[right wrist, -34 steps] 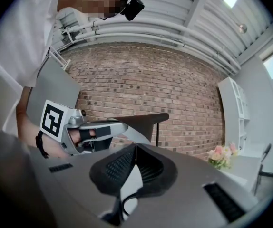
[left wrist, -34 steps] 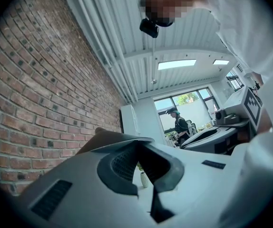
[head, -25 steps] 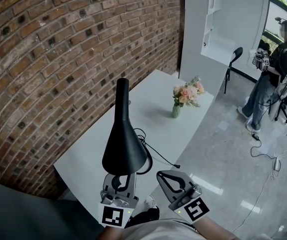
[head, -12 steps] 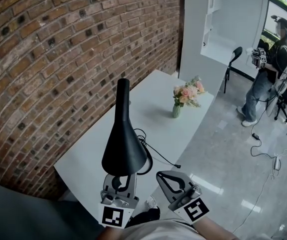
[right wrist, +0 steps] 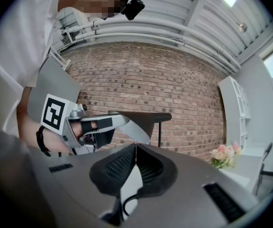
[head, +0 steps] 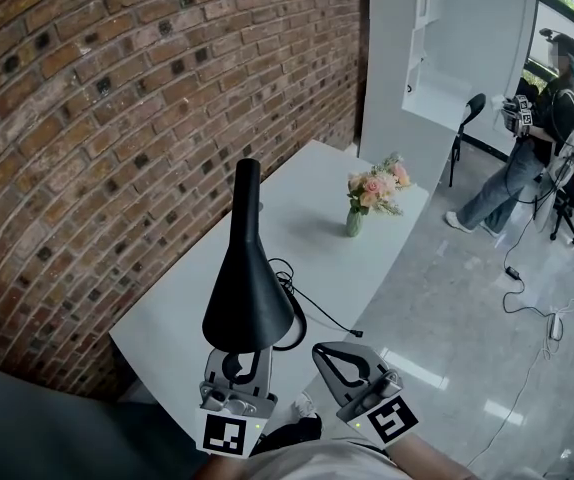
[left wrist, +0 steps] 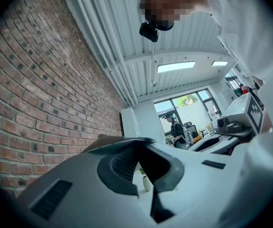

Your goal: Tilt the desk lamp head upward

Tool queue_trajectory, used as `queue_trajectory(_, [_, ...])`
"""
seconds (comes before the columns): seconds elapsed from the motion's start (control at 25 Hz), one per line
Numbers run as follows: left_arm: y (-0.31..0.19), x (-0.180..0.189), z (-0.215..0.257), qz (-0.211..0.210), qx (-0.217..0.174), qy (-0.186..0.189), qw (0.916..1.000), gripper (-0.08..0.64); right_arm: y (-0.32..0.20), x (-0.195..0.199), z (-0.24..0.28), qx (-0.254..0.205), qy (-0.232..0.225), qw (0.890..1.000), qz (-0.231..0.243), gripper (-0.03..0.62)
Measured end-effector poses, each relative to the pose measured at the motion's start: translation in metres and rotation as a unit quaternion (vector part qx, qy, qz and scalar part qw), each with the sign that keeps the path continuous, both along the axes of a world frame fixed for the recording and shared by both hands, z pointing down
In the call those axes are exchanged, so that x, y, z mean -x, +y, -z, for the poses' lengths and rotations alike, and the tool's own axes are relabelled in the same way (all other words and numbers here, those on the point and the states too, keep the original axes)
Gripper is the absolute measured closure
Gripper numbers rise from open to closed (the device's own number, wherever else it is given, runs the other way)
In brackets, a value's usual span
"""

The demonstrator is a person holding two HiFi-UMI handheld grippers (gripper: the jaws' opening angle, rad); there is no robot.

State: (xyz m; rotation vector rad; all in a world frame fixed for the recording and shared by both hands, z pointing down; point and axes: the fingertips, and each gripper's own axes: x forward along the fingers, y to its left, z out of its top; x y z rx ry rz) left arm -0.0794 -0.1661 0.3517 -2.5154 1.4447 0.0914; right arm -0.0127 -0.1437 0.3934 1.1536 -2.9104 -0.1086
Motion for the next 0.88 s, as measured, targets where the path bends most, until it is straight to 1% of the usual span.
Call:
queue_trajectory(0.2, [0.0002,0.0019,0.0013,0.000,-0.002,-0.005,1.0000,0.552,0.0004,0.0020,0.0005,-0.003,-0.001,1.000,0.002,0.574])
queue_trajectory(0.88, [0.0024,0.0038,0.0059,0.001,-0.004,0.005,1.0000,0.552,0.0053,-0.0003,0.0022,-0.001,-0.002,1.000,-0.001,0.574])
